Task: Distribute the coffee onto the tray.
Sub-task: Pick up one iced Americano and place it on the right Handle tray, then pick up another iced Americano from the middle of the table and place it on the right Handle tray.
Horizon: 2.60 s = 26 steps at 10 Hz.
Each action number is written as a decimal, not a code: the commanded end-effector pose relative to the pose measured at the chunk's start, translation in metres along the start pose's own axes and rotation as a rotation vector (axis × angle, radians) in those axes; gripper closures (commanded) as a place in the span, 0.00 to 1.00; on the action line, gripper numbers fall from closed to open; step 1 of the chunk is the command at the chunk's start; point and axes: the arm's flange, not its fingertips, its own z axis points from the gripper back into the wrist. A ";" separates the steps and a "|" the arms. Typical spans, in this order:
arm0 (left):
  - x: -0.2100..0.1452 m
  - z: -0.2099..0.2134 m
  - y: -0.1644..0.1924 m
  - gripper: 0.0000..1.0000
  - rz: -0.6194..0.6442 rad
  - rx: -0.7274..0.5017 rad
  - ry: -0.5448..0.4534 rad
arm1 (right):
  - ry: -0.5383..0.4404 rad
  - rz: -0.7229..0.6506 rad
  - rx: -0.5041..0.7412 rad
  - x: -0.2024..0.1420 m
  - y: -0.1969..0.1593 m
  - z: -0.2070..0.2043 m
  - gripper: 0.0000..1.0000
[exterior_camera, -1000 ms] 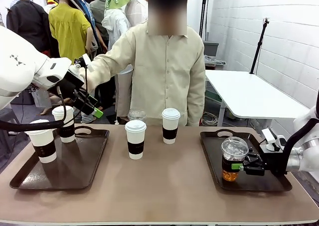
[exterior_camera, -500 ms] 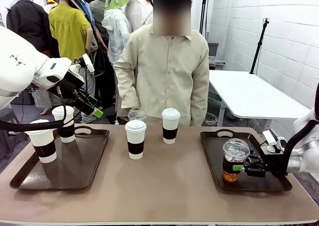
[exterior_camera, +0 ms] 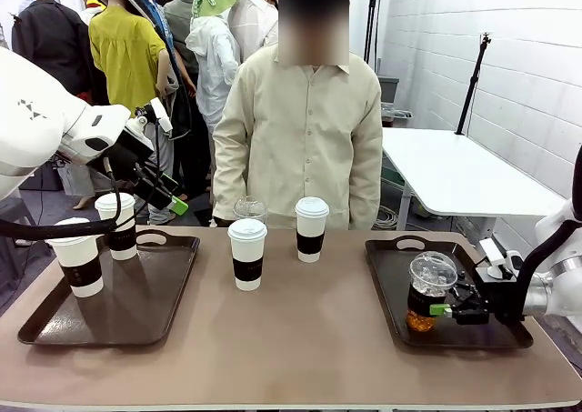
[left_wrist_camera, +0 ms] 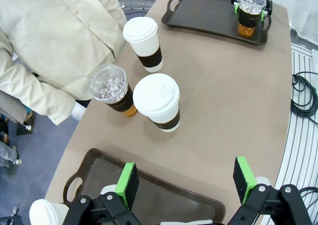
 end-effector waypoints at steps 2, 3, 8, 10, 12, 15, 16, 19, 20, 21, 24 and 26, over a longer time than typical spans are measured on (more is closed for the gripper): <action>-0.002 0.000 0.003 0.00 -0.012 -0.015 -0.016 | -0.001 -0.040 0.002 0.002 0.003 0.008 0.00; -0.002 0.000 0.003 0.00 -0.012 -0.015 -0.016 | 0.006 -0.046 -0.005 0.003 0.005 0.010 0.00; -0.002 0.000 0.003 0.00 -0.012 -0.015 -0.016 | 0.033 -0.078 -0.047 0.007 0.015 0.034 0.00; -0.002 0.000 0.003 0.00 -0.012 -0.015 -0.016 | 0.047 -0.098 -0.067 0.006 0.030 0.053 0.00; -0.002 0.000 0.003 0.00 -0.012 -0.015 -0.016 | 0.039 -0.096 -0.091 0.004 0.036 0.061 0.00; -0.002 0.000 0.003 0.00 -0.012 -0.015 -0.016 | 0.032 -0.090 -0.135 0.006 0.040 0.068 0.00; -0.002 0.000 0.003 0.00 -0.012 -0.015 -0.016 | 0.035 -0.082 -0.107 0.000 0.030 0.068 0.00; -0.002 0.000 0.003 0.00 -0.012 -0.015 -0.016 | 0.035 -0.082 -0.107 0.000 0.030 0.068 0.00; -0.002 0.000 0.003 0.00 -0.012 -0.015 -0.016 | 0.034 -0.080 -0.112 0.000 0.031 0.069 0.00; -0.002 0.000 0.003 0.00 -0.012 -0.015 -0.016 | 0.012 -0.088 -0.123 0.003 0.020 0.077 0.00; -0.002 0.000 0.003 0.00 -0.012 -0.015 -0.016 | -0.006 -0.074 -0.187 0.012 -0.025 0.096 0.00; -0.002 0.000 0.003 0.00 -0.012 -0.015 -0.016 | -0.021 -0.074 -0.211 0.015 -0.064 0.101 0.00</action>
